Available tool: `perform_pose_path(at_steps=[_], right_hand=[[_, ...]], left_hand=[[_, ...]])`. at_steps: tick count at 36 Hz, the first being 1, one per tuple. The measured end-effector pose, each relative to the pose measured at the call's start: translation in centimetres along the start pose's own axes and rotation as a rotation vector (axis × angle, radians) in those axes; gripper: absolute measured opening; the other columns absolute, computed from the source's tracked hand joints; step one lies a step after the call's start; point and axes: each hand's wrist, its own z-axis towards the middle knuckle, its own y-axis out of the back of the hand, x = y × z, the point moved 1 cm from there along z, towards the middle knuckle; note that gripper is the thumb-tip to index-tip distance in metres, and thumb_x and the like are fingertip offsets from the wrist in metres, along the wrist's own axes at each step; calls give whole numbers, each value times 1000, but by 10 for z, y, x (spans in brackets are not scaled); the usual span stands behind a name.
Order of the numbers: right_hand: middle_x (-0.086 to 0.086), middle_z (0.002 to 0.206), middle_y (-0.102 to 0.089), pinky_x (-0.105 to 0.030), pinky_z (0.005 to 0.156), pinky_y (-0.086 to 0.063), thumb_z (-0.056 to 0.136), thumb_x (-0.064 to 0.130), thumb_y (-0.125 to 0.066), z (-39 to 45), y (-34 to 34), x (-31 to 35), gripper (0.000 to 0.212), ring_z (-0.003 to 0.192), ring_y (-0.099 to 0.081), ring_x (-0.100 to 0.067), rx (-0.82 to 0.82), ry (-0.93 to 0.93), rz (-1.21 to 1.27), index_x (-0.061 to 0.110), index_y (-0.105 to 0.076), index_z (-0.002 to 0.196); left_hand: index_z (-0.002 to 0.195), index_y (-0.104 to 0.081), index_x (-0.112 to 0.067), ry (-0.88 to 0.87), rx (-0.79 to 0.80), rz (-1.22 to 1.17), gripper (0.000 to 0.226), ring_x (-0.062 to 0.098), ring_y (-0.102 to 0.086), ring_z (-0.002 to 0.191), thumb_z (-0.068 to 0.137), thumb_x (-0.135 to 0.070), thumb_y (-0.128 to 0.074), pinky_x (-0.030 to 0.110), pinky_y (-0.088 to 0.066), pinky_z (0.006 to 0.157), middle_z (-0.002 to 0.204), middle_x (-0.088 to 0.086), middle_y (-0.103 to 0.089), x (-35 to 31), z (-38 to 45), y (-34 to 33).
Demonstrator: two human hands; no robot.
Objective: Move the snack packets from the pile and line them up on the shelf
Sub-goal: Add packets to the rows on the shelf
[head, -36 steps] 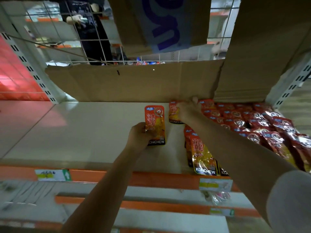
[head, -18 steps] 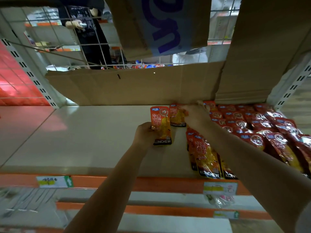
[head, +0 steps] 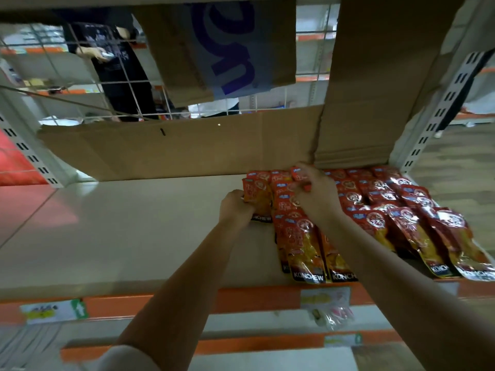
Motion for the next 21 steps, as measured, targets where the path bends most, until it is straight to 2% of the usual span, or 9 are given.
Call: perform_pose_path(at_steps=[2,4,9,14,17,19,21], right_hand=[[-6,121,-60,-30,81,-52,90,8,-55,0,-1,-3,49,99,-62,-19,13,5,-22,20,-45,136],[-8,126,-57,-39,90,-51,91,10,-54,-2,-2,-4,48,106,-60,-23,24,12,-29,21,-45,137],[-8,134,-50,-39,97,-46,92,8,-50,-6,-2,-3,46,118,-51,-24,43,45,-79,19,-45,137],[-7,135,-49,-42,99,-44,92,7,-49,-8,-4,-2,49,123,-46,-24,68,32,-101,19,-43,138],[-8,138,-47,-40,101,-43,91,6,-48,-11,-9,3,50,127,-44,-23,97,59,-134,18,-42,139],[-9,138,-47,-36,101,-42,91,6,-47,-13,-14,12,50,126,-44,-25,127,98,-191,16,-42,139],[-10,140,-45,-34,102,-39,89,7,-49,-13,-22,24,52,127,-41,-26,152,167,-289,15,-41,140]], left_hand=[[92,-66,-6,-29,-13,129,15,22,-63,82,83,-16,-61,24,-44,55,90,7,-68,-2,1,1],[90,-63,-6,-37,-9,224,15,23,-61,82,84,-18,-58,24,-39,53,91,8,-67,-5,1,2],[83,-54,-10,-34,31,417,8,25,-61,86,87,-16,-52,27,-42,62,90,8,-62,-14,-1,1],[83,-51,-10,-58,47,549,12,25,-61,92,91,-19,-49,27,-43,66,98,10,-63,-18,-5,2],[95,-53,-9,-99,41,660,16,27,-58,99,93,-24,-47,29,-41,70,107,12,-61,-16,-10,8],[113,-52,-7,-143,10,736,30,29,-56,104,94,-30,-46,31,-39,72,113,12,-58,-14,-14,17],[122,-47,-8,-200,-38,806,38,29,-55,105,96,-36,-43,32,-41,73,115,11,-55,-11,-19,29]])
